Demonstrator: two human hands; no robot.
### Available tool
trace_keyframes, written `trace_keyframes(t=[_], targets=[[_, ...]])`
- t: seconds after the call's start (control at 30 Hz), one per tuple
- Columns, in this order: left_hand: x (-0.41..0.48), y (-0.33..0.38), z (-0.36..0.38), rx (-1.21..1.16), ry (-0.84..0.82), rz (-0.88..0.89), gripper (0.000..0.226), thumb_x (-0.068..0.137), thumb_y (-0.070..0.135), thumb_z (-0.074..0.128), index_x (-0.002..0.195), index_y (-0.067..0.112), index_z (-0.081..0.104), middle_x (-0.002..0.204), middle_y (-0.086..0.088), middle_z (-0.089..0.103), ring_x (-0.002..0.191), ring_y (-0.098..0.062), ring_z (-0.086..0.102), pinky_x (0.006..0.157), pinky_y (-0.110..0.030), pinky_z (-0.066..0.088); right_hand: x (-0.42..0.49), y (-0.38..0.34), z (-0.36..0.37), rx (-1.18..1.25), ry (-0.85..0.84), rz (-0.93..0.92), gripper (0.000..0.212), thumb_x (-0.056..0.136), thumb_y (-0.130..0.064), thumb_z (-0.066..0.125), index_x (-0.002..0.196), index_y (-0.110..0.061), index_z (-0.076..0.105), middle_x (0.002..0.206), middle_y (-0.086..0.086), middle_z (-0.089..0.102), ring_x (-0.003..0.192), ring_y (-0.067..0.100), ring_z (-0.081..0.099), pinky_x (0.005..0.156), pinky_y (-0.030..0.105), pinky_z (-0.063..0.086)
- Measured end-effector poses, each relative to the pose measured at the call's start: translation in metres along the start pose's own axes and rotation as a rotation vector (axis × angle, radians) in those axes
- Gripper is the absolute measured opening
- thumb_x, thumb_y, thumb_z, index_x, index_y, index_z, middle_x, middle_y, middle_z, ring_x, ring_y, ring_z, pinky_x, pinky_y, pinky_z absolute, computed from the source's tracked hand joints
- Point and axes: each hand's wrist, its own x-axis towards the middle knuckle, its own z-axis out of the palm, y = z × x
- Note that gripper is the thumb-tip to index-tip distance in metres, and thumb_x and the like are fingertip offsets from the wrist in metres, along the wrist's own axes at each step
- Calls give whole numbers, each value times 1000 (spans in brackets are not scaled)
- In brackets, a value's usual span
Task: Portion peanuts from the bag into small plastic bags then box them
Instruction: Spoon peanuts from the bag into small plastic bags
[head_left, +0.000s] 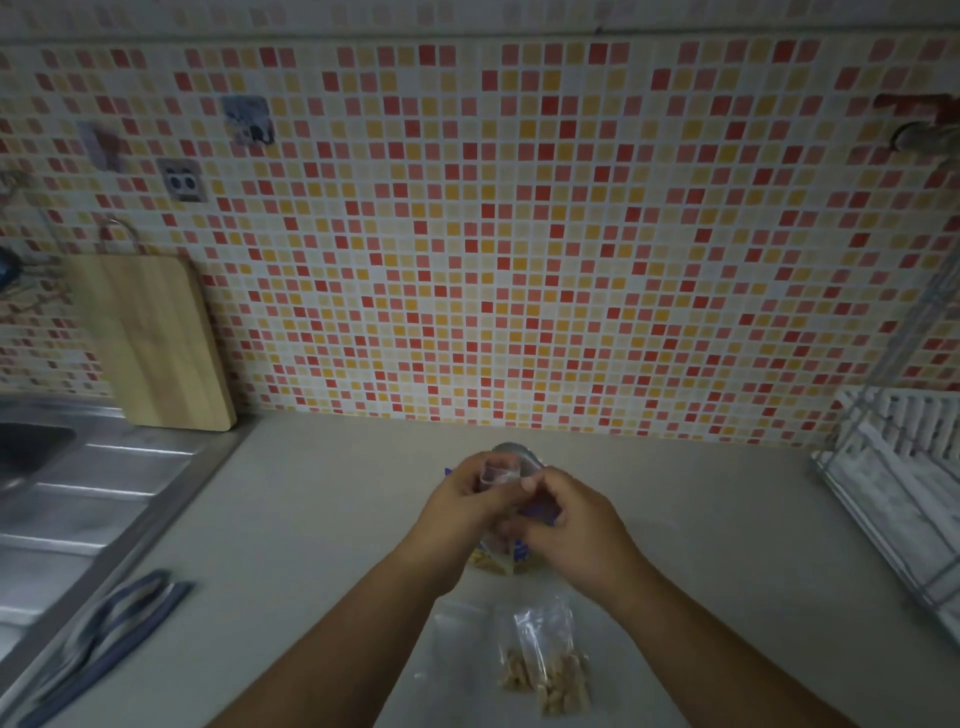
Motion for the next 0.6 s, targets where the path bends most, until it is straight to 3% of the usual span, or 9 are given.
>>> trace_keyframes(t=[0.1, 0.17, 0.27, 0.37, 0.4, 0.5, 0.53, 0.6], targets=[[-10, -13, -1, -12, -91, -57, 34, 74, 24, 75, 106, 16, 66, 95, -12, 71, 79, -25, 67, 61, -30, 53, -14, 11, 5, 95, 47, 50, 6, 86, -20, 66, 84, -26, 65, 86, -3, 72, 79, 7, 67, 70, 12, 51], [-15, -24, -6, -28, -139, -77, 37, 73, 23, 69, 107, 8, 66, 94, -15, 69, 77, -23, 66, 64, -30, 52, -21, 22, 8, 170, 2, 110, 1, 84, -18, 67, 84, -18, 68, 86, 4, 74, 82, 14, 68, 77, 28, 54], [-21, -43, -14, -45, -113, -130, 28, 76, 17, 64, 99, 2, 68, 88, -13, 70, 79, -23, 66, 68, -26, 53, -31, 38, 14, 251, -30, 232, 6, 82, -10, 66, 81, -15, 68, 78, 9, 72, 70, 14, 64, 65, 31, 53], [-23, -64, -20, 48, -54, -227, 3, 85, 7, 64, 86, 8, 66, 74, -5, 64, 61, -12, 57, 59, -19, 49, -37, 54, 26, 292, -57, 372, 19, 82, -2, 63, 68, -15, 61, 69, 8, 67, 57, 14, 61, 57, 28, 51], [-22, -70, -24, 77, -52, -273, 7, 85, 7, 62, 82, 12, 65, 71, -2, 64, 58, -11, 56, 59, -19, 48, -37, 59, 31, 275, -78, 413, 22, 82, -2, 62, 66, -16, 58, 67, 8, 66, 54, 14, 61, 56, 28, 51], [-14, -92, -36, 131, 19, -375, 6, 87, 13, 61, 85, 17, 66, 81, -3, 66, 67, -14, 59, 65, -23, 49, -36, 74, 48, 213, -124, 484, 24, 83, 1, 55, 65, -14, 50, 59, 7, 63, 50, 23, 61, 55, 33, 51], [-10, -100, -41, 223, 89, -368, 6, 87, 15, 61, 91, 19, 65, 87, -4, 64, 72, -16, 59, 67, -24, 48, -34, 78, 53, 162, -131, 499, 22, 82, 0, 52, 66, -15, 49, 57, 8, 63, 51, 26, 61, 55, 34, 50], [-1, -117, -53, 664, 159, -305, 26, 88, 22, 59, 114, 20, 59, 105, -7, 60, 90, -19, 59, 80, -27, 46, -32, 85, 62, 43, -147, 514, 20, 81, -5, 49, 66, -17, 50, 61, 9, 65, 50, 23, 62, 55, 31, 52]])
